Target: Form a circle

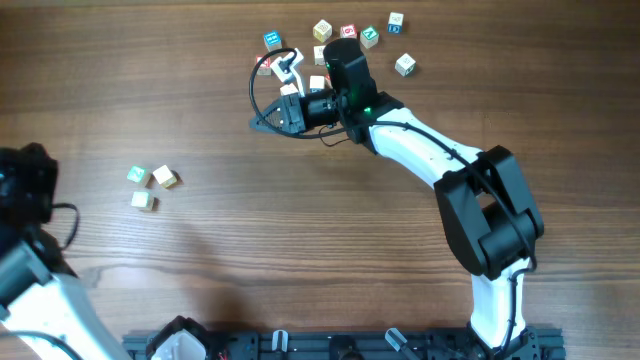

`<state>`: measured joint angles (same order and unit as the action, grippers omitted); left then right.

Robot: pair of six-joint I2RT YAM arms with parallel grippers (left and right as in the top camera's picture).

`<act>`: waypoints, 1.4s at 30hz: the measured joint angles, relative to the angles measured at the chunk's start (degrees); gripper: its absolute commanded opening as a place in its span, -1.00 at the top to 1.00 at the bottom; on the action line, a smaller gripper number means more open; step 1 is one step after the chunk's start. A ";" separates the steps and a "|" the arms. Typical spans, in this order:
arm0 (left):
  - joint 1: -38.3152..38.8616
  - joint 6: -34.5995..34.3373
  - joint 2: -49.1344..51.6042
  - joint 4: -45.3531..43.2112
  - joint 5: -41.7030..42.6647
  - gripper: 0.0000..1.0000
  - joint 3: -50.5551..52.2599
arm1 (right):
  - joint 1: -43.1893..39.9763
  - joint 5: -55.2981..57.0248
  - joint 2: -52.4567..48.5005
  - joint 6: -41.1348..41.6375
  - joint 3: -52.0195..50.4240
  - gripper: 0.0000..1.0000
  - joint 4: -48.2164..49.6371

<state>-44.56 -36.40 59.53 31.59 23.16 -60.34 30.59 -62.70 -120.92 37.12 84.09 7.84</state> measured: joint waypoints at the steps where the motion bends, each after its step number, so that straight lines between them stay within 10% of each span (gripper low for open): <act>1: -1.14 0.15 2.29 0.35 3.32 0.92 -0.87 | 0.02 2.99 0.02 -0.98 0.28 0.91 -3.96; 10: -4.48 4.74 14.43 2.67 18.53 0.92 -1.11 | 5.25 31.71 -0.37 -14.58 1.84 0.91 -21.59; 24: -4.48 7.72 14.51 7.87 6.43 0.92 -1.11 | 2.19 38.77 -3.28 -12.63 2.97 0.92 -22.05; 42: -4.48 10.88 14.53 9.86 -8.94 0.92 -1.11 | 20.17 49.22 -9.60 -22.97 3.43 0.91 8.37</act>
<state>-49.04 -25.52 74.06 41.45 14.22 -61.45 50.76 -13.47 -130.52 14.15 87.53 16.21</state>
